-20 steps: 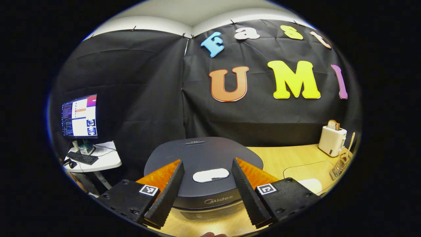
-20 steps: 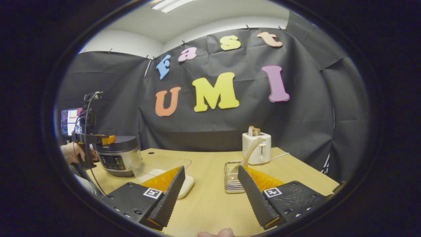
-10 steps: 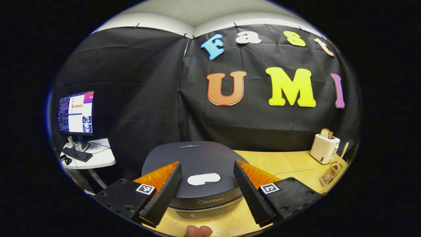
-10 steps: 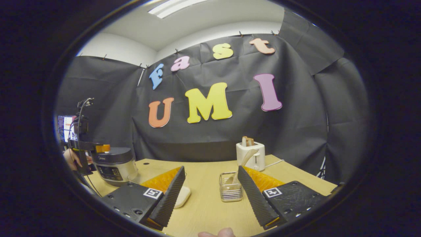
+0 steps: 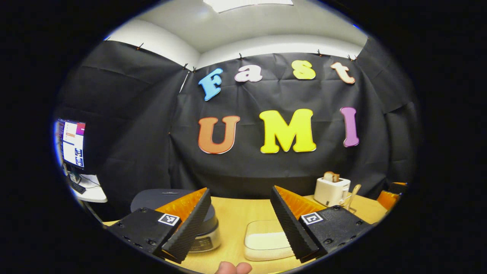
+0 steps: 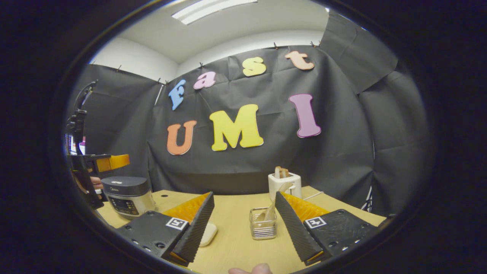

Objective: Close the left gripper, press the button to open the rice cooker; take a wooden spoon from the chopstick holder with the right hand, scoop a spoonful of rice and pour it into the rice cooker, then put the wooden spoon back into the chopstick holder.

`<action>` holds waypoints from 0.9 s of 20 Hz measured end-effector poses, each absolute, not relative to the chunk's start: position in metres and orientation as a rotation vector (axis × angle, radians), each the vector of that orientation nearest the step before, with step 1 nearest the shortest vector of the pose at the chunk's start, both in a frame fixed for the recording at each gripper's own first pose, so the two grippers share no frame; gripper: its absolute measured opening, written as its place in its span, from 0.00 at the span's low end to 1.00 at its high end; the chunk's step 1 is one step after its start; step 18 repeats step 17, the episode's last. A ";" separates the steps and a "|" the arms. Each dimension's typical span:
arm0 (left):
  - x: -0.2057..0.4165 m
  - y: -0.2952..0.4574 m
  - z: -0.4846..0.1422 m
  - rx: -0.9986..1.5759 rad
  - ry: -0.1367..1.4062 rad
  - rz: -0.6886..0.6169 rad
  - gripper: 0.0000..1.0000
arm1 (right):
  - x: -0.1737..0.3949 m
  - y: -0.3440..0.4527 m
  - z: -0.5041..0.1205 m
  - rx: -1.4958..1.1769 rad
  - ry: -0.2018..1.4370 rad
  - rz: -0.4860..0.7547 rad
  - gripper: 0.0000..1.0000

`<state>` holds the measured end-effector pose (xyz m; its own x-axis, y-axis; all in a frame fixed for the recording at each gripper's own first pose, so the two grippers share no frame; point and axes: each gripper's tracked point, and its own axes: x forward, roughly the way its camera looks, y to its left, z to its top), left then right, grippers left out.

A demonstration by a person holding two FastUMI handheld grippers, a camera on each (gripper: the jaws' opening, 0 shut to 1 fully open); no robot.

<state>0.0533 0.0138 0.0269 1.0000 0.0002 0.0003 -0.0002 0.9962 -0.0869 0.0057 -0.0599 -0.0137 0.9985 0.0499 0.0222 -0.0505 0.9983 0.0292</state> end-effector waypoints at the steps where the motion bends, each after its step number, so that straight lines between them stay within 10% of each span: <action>1: 0.047 0.005 0.025 -0.076 -0.003 -0.015 1.00 | 0.005 -0.062 -0.010 0.025 -0.036 0.040 0.91; 18: -0.012 -0.033 -0.004 0.011 -0.009 -0.048 0.98 | -0.010 -0.022 -0.005 -0.032 -0.063 -0.009 0.95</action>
